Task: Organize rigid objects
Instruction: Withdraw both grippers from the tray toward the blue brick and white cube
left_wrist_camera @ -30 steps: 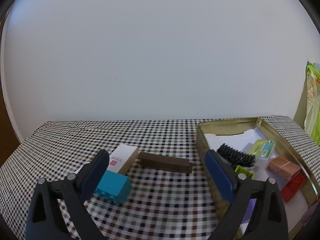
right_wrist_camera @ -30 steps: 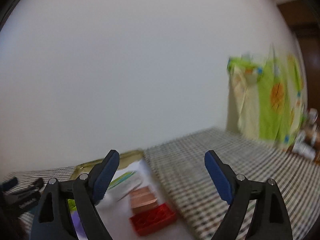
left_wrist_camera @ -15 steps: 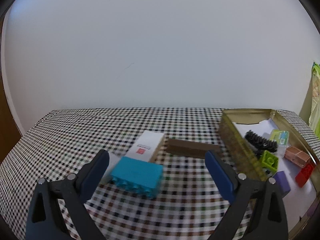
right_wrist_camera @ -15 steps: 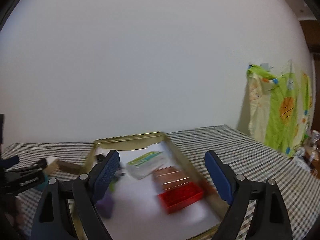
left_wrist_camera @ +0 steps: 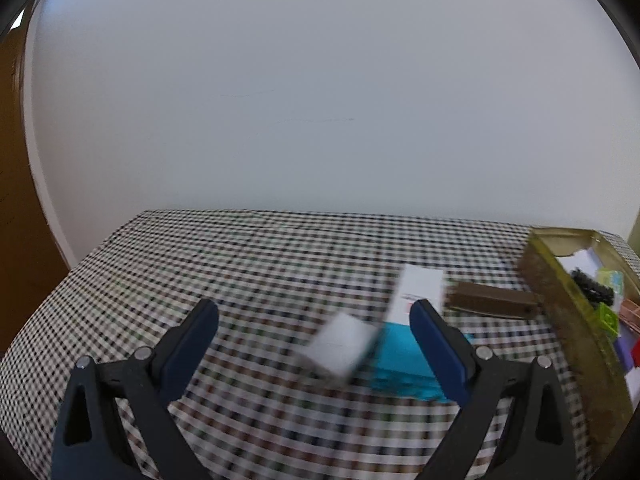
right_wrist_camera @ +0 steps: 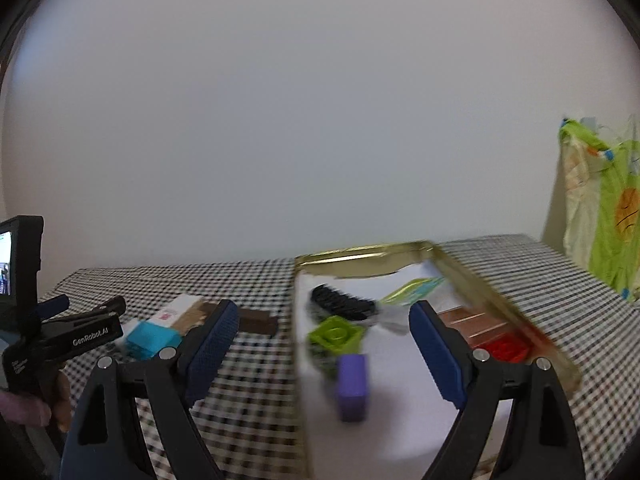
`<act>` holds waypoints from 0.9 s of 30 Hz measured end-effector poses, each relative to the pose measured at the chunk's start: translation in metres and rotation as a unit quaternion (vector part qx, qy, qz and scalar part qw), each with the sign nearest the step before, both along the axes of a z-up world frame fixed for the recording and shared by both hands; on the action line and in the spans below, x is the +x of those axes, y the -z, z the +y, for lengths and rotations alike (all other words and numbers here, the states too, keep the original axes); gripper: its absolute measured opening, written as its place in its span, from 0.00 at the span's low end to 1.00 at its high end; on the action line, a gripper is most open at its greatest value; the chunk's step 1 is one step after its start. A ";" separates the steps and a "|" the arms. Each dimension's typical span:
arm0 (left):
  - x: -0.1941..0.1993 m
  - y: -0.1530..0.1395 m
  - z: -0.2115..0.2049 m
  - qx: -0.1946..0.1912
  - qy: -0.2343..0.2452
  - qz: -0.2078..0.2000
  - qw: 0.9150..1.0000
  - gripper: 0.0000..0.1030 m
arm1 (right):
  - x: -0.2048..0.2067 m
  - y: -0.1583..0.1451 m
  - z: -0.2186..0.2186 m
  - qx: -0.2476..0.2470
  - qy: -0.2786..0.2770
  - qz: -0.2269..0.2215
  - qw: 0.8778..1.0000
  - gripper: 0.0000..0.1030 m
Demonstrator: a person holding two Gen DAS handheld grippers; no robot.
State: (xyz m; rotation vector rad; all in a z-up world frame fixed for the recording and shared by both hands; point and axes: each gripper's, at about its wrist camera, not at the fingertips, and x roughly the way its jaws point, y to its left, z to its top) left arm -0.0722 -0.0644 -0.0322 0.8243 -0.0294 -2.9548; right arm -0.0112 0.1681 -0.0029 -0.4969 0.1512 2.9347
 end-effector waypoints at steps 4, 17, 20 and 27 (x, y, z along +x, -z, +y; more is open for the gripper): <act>-0.006 0.001 -0.021 0.004 -0.022 -0.003 1.000 0.95 | -0.010 0.003 -0.015 -0.014 -0.027 -0.014 0.999 0.86; -0.029 0.008 -0.062 0.004 -0.060 -0.018 0.998 0.95 | -0.065 0.023 -0.075 -0.079 -0.096 -0.107 0.986 0.86; -0.035 0.009 -0.065 0.002 -0.059 -0.023 0.998 0.95 | -0.079 0.029 -0.094 -0.087 -0.105 -0.133 0.982 0.86; -0.042 0.014 -0.079 0.020 -0.063 -0.043 0.997 0.95 | -0.107 0.040 -0.119 -0.103 -0.102 -0.180 0.973 0.86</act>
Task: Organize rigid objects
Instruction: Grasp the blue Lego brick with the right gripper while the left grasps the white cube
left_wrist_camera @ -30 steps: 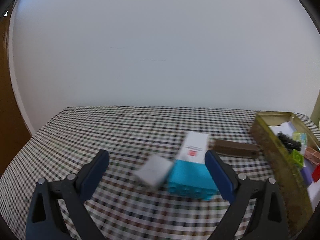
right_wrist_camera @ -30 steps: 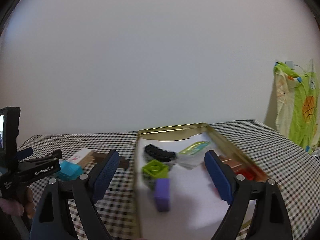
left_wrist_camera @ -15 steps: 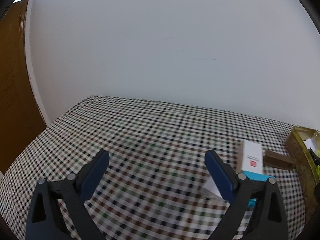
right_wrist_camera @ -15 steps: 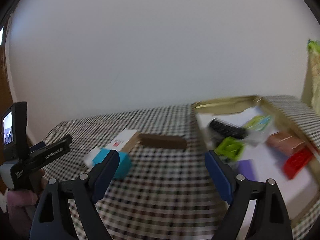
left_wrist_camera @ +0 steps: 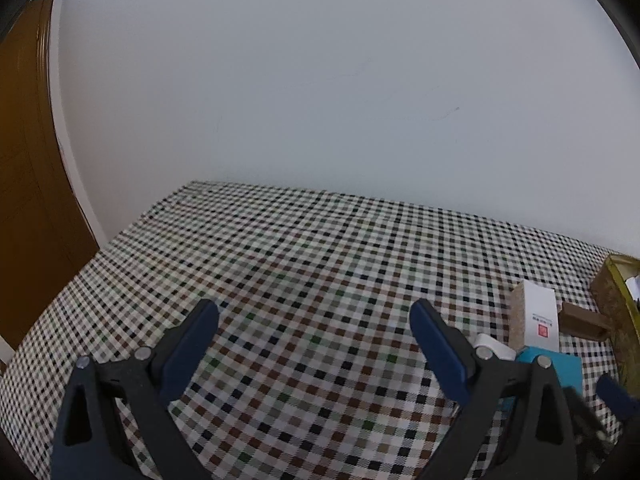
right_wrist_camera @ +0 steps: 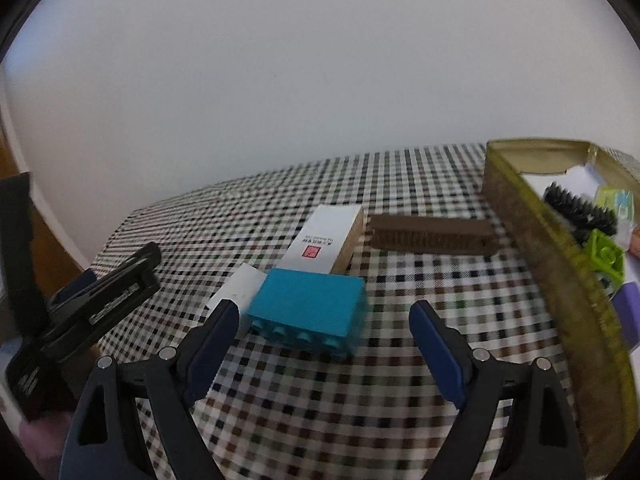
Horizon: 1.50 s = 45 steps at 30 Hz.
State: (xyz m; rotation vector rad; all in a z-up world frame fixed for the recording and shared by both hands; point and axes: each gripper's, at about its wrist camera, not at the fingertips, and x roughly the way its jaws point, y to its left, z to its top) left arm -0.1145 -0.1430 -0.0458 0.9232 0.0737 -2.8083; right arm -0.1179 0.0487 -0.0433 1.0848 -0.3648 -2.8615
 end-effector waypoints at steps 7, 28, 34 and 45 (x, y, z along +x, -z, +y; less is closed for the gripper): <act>-0.004 0.003 -0.001 -0.001 0.004 -0.004 1.000 0.95 | -0.028 0.014 -0.017 0.004 0.003 -0.058 0.998 0.79; -0.014 0.018 0.047 -0.031 0.146 -0.047 0.988 0.95 | 0.006 0.007 0.046 0.022 -0.071 -0.055 0.996 0.71; -0.017 0.024 0.075 -0.050 0.184 -0.090 0.978 0.89 | 0.008 0.003 0.049 0.025 -0.070 -0.054 0.996 0.71; -0.032 0.036 0.083 -0.006 0.181 -0.138 0.974 0.82 | 0.007 0.008 0.054 0.016 -0.071 -0.055 0.996 0.71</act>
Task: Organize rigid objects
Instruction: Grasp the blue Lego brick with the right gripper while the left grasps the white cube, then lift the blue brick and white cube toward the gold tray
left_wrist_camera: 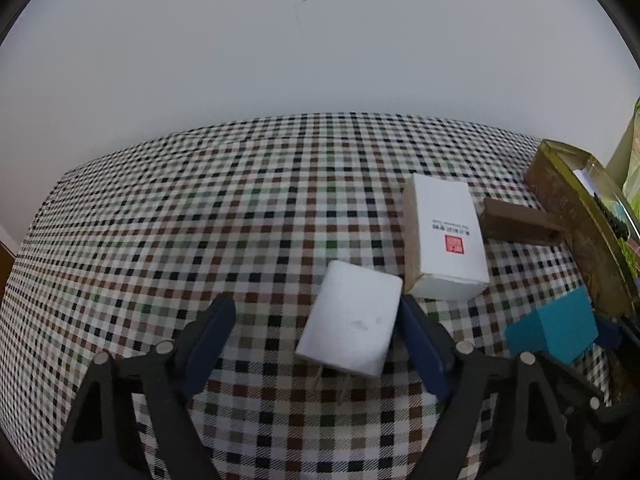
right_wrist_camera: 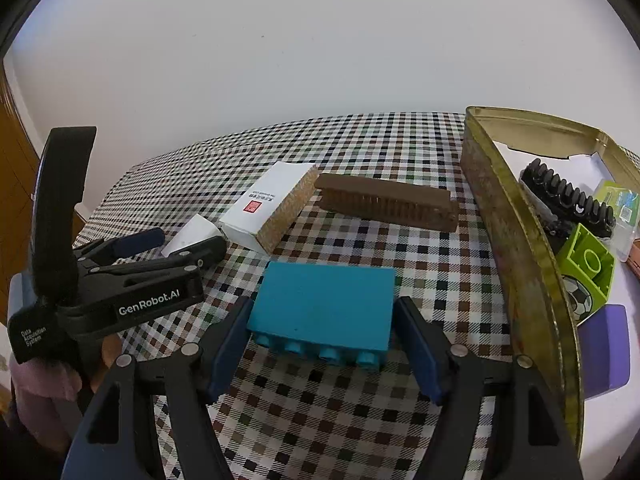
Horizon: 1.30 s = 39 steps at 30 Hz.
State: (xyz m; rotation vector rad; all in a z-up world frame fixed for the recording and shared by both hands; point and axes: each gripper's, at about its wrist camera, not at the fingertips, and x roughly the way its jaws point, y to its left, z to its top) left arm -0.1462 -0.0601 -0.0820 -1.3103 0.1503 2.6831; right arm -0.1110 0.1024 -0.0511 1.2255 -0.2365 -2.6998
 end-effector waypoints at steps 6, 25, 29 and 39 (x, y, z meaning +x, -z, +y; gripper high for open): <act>-0.012 0.007 -0.011 0.014 -0.043 -0.017 0.999 0.96 | -0.005 0.001 0.000 0.001 0.000 0.000 1.000 0.71; 0.006 -0.004 -0.007 0.089 -0.003 0.014 0.996 0.36 | -0.005 -0.002 0.003 -0.028 -0.001 0.029 0.999 0.71; 0.009 -0.010 -0.022 0.116 -0.031 0.042 0.992 0.36 | 0.000 -0.010 0.002 -0.014 0.007 0.054 0.998 0.71; 0.033 -0.023 -0.014 0.109 -0.082 0.102 0.985 0.36 | 0.022 -0.031 0.001 0.003 -0.007 0.134 0.991 0.71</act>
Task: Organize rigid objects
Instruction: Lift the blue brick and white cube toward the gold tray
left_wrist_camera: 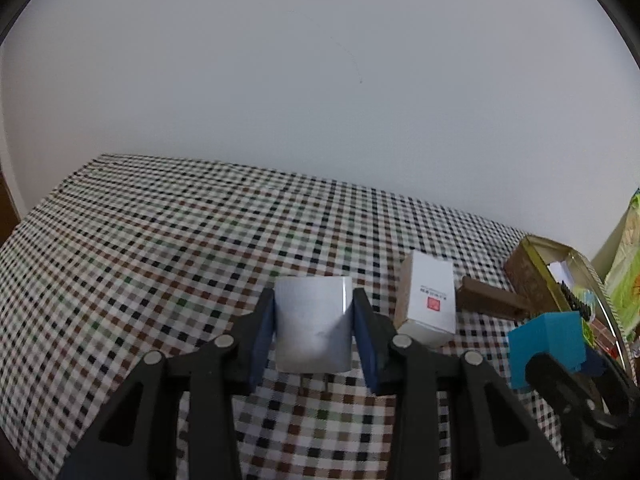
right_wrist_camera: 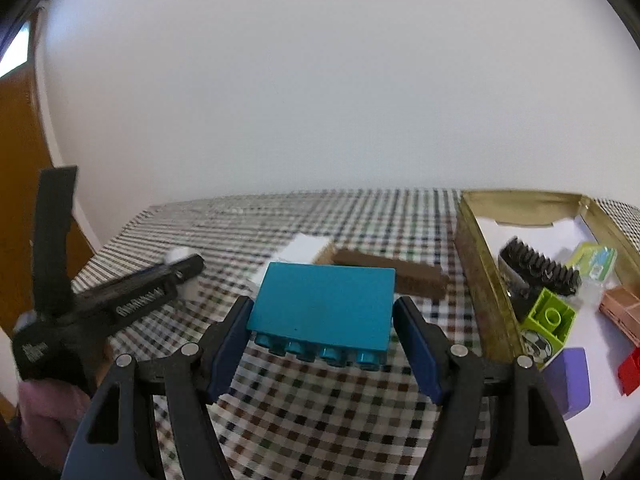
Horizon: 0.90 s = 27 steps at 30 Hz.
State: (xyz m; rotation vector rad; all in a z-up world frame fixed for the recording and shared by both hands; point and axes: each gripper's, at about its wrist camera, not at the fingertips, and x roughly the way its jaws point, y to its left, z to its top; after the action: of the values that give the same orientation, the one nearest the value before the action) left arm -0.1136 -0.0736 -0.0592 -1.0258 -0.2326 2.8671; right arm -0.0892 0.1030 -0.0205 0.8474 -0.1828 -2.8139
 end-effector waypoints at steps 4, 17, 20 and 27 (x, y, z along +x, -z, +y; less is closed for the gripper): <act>0.006 -0.005 0.015 -0.021 0.010 0.016 1.000 0.36 | 0.007 -0.007 0.005 -0.013 -0.018 0.024 0.999 0.71; 0.014 -0.005 0.015 -0.021 -0.002 0.024 1.000 0.36 | 0.016 -0.011 0.009 0.014 -0.003 0.041 0.999 0.71; 0.015 -0.004 0.016 -0.020 -0.002 0.020 1.000 0.36 | 0.020 -0.012 0.010 0.020 -0.004 0.048 0.999 0.72; 0.018 -0.005 0.022 -0.026 -0.006 0.022 0.999 0.36 | 0.016 -0.010 0.006 0.022 -0.006 0.050 0.998 0.72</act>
State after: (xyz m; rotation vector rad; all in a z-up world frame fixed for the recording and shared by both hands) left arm -0.0952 -0.0512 -0.0547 -0.9712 -0.1609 2.9173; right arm -0.0732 0.1091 -0.0104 0.7115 -0.1017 -2.8506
